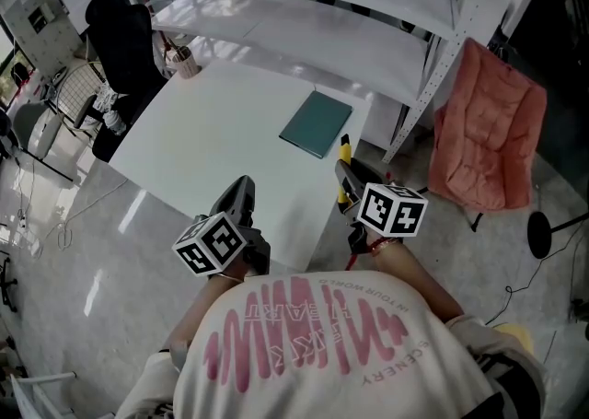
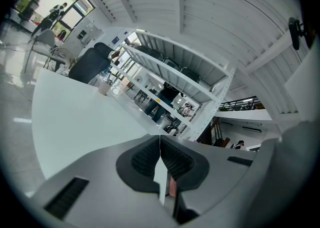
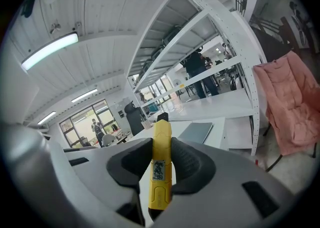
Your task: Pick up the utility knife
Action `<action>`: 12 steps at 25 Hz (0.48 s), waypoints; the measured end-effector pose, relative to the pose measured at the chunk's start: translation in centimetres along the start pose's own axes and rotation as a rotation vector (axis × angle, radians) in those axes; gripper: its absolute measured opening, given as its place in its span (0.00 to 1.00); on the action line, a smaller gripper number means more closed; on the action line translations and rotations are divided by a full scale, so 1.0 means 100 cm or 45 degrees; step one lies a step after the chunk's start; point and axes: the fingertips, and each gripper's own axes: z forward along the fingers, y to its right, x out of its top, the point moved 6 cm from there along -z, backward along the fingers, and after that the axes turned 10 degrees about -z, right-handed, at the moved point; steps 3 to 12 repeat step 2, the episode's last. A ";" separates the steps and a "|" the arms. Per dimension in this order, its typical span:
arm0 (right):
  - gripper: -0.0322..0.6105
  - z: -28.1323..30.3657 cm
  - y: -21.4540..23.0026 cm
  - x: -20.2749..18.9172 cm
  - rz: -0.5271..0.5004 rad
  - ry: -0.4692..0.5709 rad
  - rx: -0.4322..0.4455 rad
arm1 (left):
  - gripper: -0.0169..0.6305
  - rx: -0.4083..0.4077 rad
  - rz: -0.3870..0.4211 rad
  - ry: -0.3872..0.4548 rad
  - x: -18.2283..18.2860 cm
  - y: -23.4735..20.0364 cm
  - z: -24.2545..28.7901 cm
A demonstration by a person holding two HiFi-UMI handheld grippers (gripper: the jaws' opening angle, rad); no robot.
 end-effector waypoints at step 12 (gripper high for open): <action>0.26 0.000 0.000 -0.002 0.001 -0.002 0.000 | 0.06 -0.003 -0.005 -0.003 -0.002 -0.001 0.000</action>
